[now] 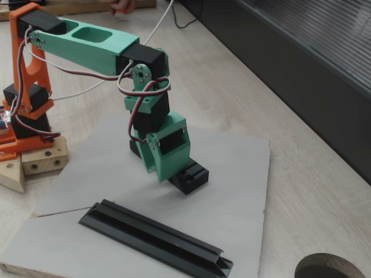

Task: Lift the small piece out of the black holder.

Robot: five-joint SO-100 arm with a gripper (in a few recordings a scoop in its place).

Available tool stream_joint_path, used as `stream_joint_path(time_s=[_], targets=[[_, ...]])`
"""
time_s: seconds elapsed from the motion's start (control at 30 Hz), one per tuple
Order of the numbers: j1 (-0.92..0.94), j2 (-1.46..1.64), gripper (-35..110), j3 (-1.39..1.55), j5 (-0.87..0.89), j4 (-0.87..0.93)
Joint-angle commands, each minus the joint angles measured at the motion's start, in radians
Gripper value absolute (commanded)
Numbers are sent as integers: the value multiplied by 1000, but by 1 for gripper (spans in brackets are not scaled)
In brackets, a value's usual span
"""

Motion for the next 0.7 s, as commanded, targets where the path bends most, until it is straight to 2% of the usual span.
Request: stream_joint_path(time_s=[0.0,0.4,0.67], targets=[[-3,46,26,2,-3,11],[-2,46,25,2,-5,12],[0,52,3,-9,-5,0]])
